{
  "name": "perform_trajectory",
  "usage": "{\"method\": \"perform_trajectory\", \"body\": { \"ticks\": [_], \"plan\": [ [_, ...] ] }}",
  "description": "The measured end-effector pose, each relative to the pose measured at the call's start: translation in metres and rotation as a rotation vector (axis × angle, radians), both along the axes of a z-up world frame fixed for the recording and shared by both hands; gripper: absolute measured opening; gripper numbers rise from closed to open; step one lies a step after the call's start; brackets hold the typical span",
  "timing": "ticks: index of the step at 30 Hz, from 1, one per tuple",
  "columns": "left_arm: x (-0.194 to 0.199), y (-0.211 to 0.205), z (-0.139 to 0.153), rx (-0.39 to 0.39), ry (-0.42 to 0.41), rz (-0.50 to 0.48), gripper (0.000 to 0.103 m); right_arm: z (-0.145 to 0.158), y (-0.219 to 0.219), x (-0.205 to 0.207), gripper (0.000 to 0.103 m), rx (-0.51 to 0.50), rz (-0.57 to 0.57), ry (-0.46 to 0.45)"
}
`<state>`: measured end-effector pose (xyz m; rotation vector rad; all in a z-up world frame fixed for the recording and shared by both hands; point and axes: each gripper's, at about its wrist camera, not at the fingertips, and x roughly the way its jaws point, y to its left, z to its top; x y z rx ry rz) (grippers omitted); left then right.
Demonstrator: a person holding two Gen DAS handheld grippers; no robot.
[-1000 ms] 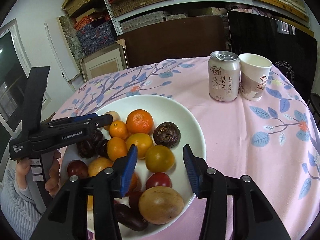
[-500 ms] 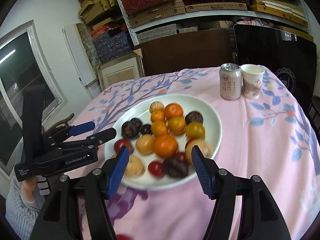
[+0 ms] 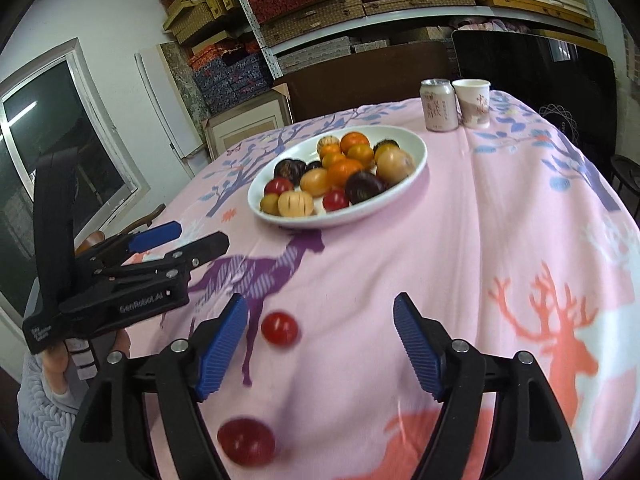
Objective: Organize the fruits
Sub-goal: 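Grasp a dark red fruit with the right gripper while the left moves toward a red tomato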
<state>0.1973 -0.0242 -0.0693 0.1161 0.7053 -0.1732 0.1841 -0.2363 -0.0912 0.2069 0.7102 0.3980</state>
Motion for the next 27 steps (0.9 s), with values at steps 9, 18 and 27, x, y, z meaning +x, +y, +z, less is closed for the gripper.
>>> {"method": "perform_trajectory", "body": {
  "ticks": [9, 18, 27],
  "plan": [
    [-0.029, 0.026, -0.031, -0.065, 0.051, 0.066, 0.088, -0.031, 0.001, -0.053, 0.080, -0.018, 0.047, 0.065],
    [-0.054, 0.077, -0.042, -0.211, 0.099, 0.167, 0.094, -0.033, 0.042, -0.073, 0.080, -0.144, 0.141, 0.035],
    [-0.048, 0.073, -0.046, -0.207, 0.134, 0.154, 0.094, -0.033, 0.059, -0.074, 0.074, -0.194, 0.155, 0.014]
  ]
}}
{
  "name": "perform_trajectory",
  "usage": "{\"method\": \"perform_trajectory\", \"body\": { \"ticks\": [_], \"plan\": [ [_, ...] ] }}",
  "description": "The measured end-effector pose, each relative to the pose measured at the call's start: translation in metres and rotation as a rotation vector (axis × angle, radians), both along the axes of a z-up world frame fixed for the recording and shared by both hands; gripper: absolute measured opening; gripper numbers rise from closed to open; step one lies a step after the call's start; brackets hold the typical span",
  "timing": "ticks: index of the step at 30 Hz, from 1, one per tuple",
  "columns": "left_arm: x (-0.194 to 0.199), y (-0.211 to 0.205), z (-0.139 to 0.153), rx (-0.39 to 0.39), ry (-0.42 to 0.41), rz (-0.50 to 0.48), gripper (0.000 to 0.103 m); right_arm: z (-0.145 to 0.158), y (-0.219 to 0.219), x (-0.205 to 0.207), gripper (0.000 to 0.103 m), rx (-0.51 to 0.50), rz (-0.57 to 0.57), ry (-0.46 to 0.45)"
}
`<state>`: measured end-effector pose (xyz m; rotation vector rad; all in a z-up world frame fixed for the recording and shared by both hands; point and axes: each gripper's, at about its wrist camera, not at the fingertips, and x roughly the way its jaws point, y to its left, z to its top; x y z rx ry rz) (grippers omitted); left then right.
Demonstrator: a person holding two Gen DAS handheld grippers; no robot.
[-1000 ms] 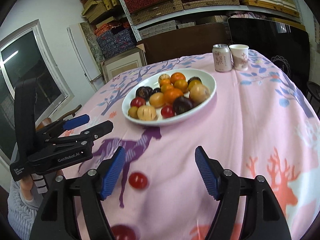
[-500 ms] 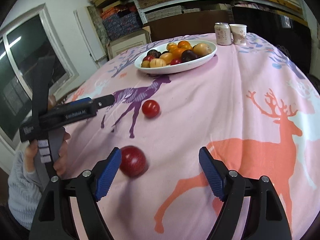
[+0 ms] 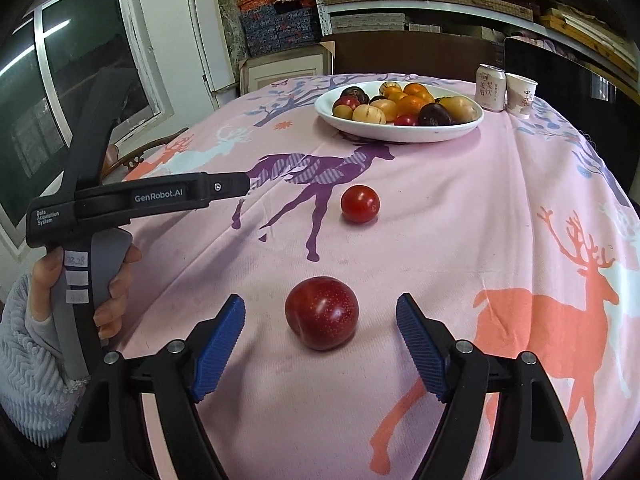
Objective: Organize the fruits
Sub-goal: 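Grasp a dark red fruit with the right gripper while the left moves toward a red tomato, then close the left gripper on the red tomato while the right holds the dark red fruit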
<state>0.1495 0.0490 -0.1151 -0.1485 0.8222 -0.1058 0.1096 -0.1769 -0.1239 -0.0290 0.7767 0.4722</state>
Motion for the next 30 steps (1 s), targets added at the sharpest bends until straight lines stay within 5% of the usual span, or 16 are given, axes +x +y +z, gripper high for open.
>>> {"method": "perform_trajectory", "body": {
  "ticks": [9, 14, 18, 24, 30],
  "plan": [
    [0.002, -0.001, -0.002, 0.008, 0.012, -0.005, 0.095, -0.009, 0.000, 0.011, 0.040, 0.022, 0.016, 0.071],
    [0.003, -0.005, -0.003, 0.019, 0.014, -0.012, 0.095, -0.006, -0.011, 0.008, 0.039, 0.084, 0.023, 0.068],
    [0.004, -0.014, -0.002, 0.055, 0.016, -0.037, 0.095, 0.008, -0.043, 0.001, 0.039, 0.048, -0.067, -0.018],
    [0.004, -0.065, -0.001, 0.140, 0.007, -0.194, 0.095, 0.003, -0.097, 0.006, 0.039, 0.077, -0.210, -0.017],
    [0.017, -0.113, 0.004, 0.198, -0.019, -0.280, 0.095, -0.005, -0.105, 0.010, 0.039, 0.143, -0.204, 0.014]
  ]
}}
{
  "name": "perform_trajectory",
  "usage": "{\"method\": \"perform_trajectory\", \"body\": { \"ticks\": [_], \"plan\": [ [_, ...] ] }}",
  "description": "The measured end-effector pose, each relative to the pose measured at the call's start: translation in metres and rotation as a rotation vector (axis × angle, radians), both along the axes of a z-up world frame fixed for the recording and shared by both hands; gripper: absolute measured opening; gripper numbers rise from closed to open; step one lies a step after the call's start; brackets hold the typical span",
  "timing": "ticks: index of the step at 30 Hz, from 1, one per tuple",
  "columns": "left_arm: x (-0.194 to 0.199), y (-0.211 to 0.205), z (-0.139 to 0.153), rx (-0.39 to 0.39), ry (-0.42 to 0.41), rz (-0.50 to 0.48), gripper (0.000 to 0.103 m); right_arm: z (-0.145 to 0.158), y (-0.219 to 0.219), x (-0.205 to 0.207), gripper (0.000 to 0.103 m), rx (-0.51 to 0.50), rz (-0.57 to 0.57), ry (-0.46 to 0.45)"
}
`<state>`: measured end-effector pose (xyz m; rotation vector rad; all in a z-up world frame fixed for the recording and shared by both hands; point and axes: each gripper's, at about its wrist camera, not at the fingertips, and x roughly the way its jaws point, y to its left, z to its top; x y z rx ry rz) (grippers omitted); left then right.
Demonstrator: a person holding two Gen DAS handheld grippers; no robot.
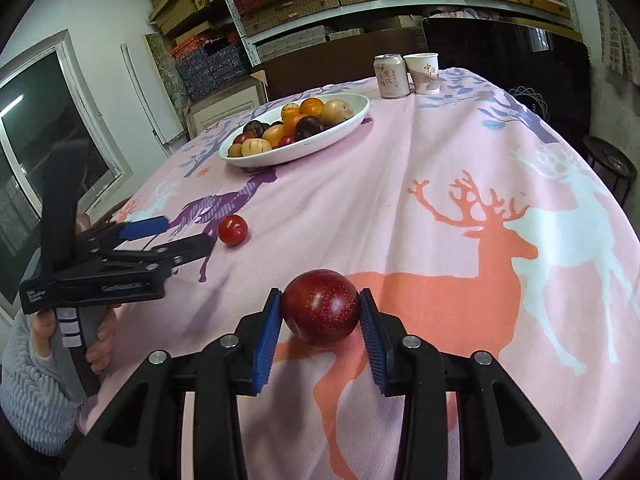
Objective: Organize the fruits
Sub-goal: 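Close the left gripper on the red tomato while the right holds the dark red fruit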
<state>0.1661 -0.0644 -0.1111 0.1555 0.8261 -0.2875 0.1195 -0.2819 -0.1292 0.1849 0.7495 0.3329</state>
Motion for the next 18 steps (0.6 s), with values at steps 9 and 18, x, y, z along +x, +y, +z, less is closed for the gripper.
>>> {"method": "perform_trajectory", "body": {
  "ticks": [9, 18],
  "plan": [
    [0.023, -0.026, -0.017, -0.047, 0.087, -0.060, 0.066, -0.001, -0.003, 0.000, 0.040, 0.038, 0.010, 0.015],
    [0.032, -0.024, -0.022, -0.069, 0.097, -0.052, 0.043, -0.003, -0.003, 0.001, 0.040, 0.037, 0.015, 0.021]
  ]
}}
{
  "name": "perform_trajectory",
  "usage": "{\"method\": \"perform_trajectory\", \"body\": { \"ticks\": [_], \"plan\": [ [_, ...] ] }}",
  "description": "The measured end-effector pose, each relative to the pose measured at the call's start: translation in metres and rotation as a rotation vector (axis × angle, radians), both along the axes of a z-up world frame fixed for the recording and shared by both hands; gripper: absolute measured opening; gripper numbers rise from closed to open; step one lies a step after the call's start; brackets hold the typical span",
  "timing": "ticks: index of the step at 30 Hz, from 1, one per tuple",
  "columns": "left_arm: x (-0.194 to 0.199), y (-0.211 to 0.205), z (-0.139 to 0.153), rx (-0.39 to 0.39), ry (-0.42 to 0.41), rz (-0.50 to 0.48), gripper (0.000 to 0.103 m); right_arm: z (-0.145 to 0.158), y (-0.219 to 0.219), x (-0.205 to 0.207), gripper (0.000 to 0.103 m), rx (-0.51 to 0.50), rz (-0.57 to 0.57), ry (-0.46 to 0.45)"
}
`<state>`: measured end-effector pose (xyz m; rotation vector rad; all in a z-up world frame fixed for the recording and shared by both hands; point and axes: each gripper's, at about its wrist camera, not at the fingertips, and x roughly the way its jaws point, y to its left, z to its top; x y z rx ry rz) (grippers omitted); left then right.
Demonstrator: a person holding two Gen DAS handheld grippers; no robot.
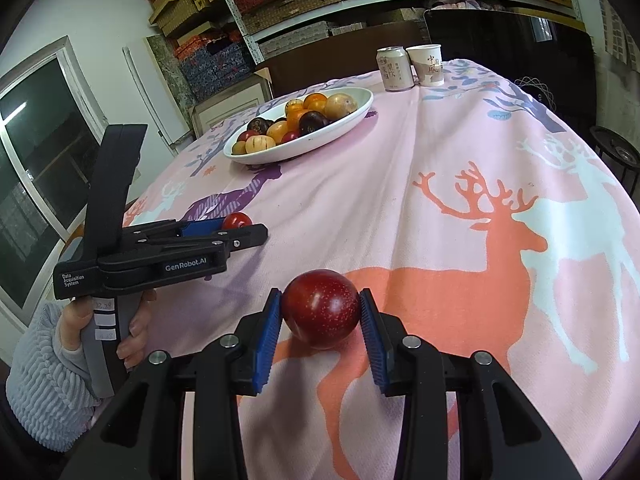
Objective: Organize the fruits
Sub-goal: 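Close the left gripper on the red tomato while the right holds the dark red fruit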
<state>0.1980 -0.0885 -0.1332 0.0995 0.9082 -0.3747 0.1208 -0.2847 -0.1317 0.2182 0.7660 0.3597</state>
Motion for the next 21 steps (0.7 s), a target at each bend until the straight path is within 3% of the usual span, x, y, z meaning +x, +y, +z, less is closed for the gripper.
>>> {"method": "perform_trajectory", "body": {
  "ticks": [3, 11, 14, 21],
  "plan": [
    [-0.002, 0.009, 0.001, -0.030, 0.008, 0.003, 0.031, -0.001, 0.001, 0.001, 0.040, -0.002, 0.002, 0.010],
    [-0.009, 0.023, 0.004, -0.054, -0.005, 0.029, 0.031, -0.003, 0.000, 0.004, 0.040, -0.006, 0.000, 0.027],
    [-0.011, 0.023, 0.003, -0.024, -0.006, 0.035, 0.031, -0.003, 0.002, 0.005, 0.040, -0.013, 0.000, 0.031],
    [-0.053, 0.056, 0.006, -0.034, 0.016, 0.054, 0.030, -0.004, 0.012, 0.006, 0.040, -0.072, 0.022, 0.041]
  ]
}}
